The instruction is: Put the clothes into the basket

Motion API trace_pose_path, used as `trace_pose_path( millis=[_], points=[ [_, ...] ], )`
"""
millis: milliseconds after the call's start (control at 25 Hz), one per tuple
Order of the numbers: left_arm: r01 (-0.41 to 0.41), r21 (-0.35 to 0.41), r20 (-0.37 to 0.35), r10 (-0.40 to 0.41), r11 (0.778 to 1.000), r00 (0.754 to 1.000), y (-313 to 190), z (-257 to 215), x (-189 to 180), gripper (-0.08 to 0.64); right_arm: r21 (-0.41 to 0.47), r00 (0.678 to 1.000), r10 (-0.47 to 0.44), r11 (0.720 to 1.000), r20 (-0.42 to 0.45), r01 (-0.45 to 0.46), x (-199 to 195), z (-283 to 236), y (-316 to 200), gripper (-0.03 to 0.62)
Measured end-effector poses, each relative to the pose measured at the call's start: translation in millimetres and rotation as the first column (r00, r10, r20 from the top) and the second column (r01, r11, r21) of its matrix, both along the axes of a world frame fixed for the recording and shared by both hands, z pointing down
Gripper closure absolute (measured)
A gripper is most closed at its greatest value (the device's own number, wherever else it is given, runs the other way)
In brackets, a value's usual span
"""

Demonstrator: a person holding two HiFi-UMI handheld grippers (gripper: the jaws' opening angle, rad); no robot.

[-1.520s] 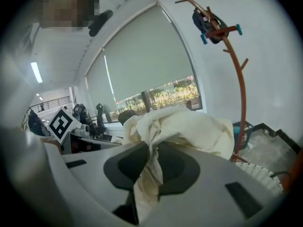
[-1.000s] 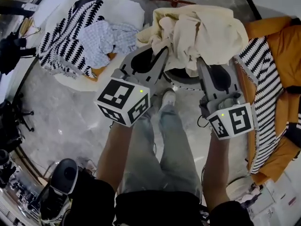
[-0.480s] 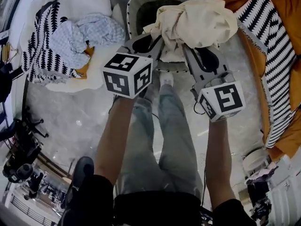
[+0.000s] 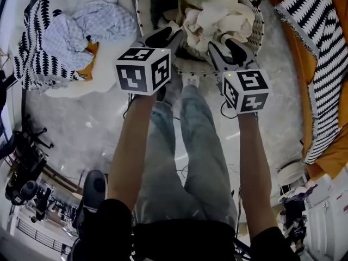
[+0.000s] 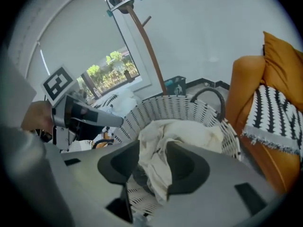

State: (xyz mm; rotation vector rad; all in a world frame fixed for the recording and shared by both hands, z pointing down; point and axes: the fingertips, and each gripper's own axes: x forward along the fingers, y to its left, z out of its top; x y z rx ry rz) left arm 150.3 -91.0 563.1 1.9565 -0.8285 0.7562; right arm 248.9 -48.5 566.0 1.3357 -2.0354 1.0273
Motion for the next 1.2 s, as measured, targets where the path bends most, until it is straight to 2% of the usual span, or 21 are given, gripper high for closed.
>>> trace_pose_path(
  millis=[240,360,480,520,560,640,680,800,1040,1200],
  points=[
    [0.106,0.030,-0.051,-0.104,0.994,0.993,-10.3,-12.9,-29.4,0.449,-0.060,1.000,-0.003,0.998,-0.002,0.003,-5.3,7.8,4.7,0.410],
    [0.170,0.054,-0.069,-0.167,0.984,0.984,-10.1,-19.2,-68.1,0.449,-0.022,1.000,-0.019,1.000,-0.009,0.018,-28.4,2.5,-7.0,0.410],
    [0.250,0.066,-0.052,-0.247,0.966,0.968,-5.9,-19.1,-121.6,0.448,0.010,0.999,-0.047,0.999,-0.009,0.047,-61.4,-7.1,-23.3,0.410],
    [0.279,0.064,-0.044,-0.277,0.958,0.960,-3.8,-18.6,-140.4,0.449,0.038,0.996,-0.067,0.997,-0.058,0.069,-70.6,-14.1,-29.9,0.410],
    [0.309,0.062,-0.039,-0.308,0.949,0.951,-2.1,-18.2,-159.0,0.449,0.079,0.986,-0.089,0.992,-0.143,0.102,-77.5,-24.0,-38.7,0.410],
    [0.365,0.060,-0.033,-0.364,0.929,0.931,0.1,-18.0,-194.9,0.449,0.159,0.940,-0.107,0.973,-0.323,0.166,-87.7,-46.8,-58.2,0.426],
    [0.385,0.060,-0.029,-0.384,0.921,0.923,2.1,-17.9,-211.5,0.449,0.177,0.926,-0.103,0.968,-0.364,0.177,-93.6,-55.3,-64.3,0.442],
    [0.429,0.054,-0.023,-0.428,0.902,0.903,10.2,-17.6,-250.9,0.449,0.176,0.934,-0.104,0.969,-0.341,0.172,-117.4,-64.3,-69.5,0.442],
    [0.503,0.076,-0.025,-0.502,0.861,0.864,8.3,-14.6,-302.6,0.449,0.183,0.932,-0.221,0.942,-0.289,0.280,-191.3,-60.0,-83.7,0.442],
    [0.527,0.106,0.014,-0.531,0.843,0.847,4.0,-2.5,-343.3,0.446,0.173,0.927,-0.294,0.925,-0.233,0.337,-249.0,-45.0,-94.6,0.437]
  ],
)
